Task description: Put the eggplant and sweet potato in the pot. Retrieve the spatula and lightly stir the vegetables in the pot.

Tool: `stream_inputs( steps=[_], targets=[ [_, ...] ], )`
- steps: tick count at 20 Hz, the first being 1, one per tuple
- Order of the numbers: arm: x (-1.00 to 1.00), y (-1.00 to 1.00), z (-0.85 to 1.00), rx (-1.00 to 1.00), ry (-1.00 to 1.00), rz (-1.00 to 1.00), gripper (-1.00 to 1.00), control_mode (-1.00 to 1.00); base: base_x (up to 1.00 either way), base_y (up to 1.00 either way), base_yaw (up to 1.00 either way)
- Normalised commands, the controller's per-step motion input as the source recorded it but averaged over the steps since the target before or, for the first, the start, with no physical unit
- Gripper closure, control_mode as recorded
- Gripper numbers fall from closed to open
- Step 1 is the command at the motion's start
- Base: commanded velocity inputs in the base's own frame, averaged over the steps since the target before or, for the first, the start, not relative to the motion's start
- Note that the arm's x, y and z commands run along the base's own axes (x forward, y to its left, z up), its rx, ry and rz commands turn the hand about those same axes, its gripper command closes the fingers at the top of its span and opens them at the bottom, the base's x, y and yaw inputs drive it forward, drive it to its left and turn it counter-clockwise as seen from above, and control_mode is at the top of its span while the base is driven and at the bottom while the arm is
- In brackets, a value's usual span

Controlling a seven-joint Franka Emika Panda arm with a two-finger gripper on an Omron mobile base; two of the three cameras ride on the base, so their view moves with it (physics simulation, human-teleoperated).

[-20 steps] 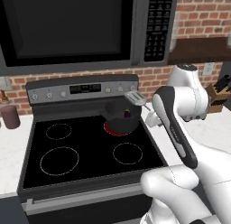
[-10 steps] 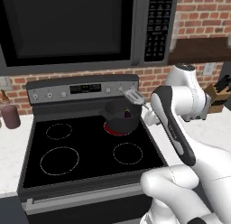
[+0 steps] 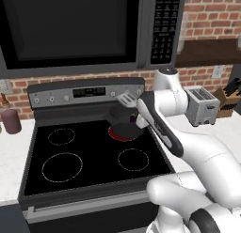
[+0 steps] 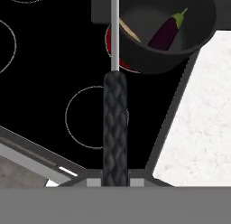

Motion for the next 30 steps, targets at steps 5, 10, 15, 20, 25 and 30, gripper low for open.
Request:
stream_inputs(
  steps=[5,10,15,20,25,30],
  targets=[
    [0.60,0.33,-0.34,-0.13,-0.01,0.02,1.00,-1.00,0.00,0.00,0.00],
    [0.81,-0.06,-0.27,-0.17,-0.01,0.04,1.00,-1.00,0.00,0.00,0.00],
    [0.77,-0.39,-0.09,-0.23,0.00,0.09,1.00,-1.00,0.00,0.00,0.00],
    [0.15,-0.34,0.00,-0.17,-0.01,0.30,1.00,-1.00,0.00,0.00,0.00],
    [0.04,0.00,0.00,-0.06,0.00,0.23,1.00,-1.00,0.00,0.00,0.00],
    [0.00,0.00,-0.07,-0.15,-0.02,0.10,1.00,-1.00,0.00,0.00,0.00]
  ],
)
